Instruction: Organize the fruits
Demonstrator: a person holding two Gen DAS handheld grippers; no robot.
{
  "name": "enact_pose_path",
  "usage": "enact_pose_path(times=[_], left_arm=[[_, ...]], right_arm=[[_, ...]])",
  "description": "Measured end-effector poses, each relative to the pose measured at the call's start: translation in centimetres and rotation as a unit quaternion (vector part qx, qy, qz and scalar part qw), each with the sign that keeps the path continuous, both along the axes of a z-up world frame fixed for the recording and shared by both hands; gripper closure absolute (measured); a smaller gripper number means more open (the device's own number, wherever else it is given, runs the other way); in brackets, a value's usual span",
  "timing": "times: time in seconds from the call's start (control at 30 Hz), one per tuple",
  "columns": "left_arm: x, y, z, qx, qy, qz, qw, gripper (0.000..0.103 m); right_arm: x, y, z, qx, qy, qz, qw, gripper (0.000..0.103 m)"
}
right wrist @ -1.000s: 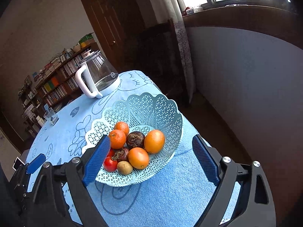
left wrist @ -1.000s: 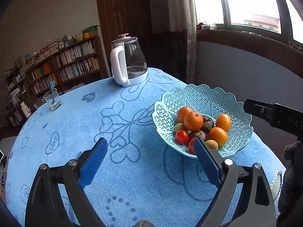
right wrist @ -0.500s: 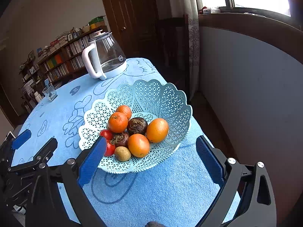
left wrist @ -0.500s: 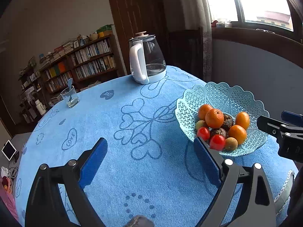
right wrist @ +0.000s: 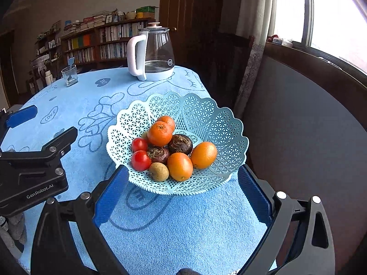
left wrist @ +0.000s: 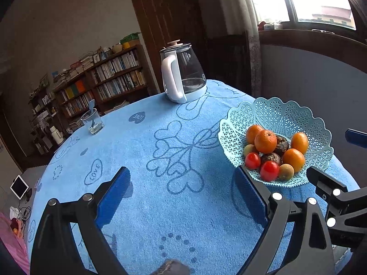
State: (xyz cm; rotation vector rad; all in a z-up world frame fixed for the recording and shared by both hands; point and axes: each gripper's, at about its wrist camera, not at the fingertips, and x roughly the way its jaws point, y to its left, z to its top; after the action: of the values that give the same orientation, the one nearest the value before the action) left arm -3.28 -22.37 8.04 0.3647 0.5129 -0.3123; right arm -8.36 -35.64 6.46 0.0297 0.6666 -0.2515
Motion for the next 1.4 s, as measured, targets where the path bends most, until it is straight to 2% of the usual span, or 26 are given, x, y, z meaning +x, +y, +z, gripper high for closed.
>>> enact_pose_path(times=[0.2,0.47,1.4], left_arm=[[-0.2,-0.1,0.0,0.003,-0.003,-0.001,1.0,0.012],[-0.4,-0.6,-0.3,0.019,-0.007,-0.004,0.9998,0.012],[-0.4,-1.0,-1.0,0.023,-0.003,-0.011,0.9997,0.012]], right_arm=[[0.0,-0.8,-0.1,0.012,-0.001,-0.016,1.0,0.005],[0.2,-0.8,-0.5,0.005,0.002,-0.016,1.0,0.005],[0.6,-0.8,-1.2,-0.001,0.01,-0.021,1.0,0.005]])
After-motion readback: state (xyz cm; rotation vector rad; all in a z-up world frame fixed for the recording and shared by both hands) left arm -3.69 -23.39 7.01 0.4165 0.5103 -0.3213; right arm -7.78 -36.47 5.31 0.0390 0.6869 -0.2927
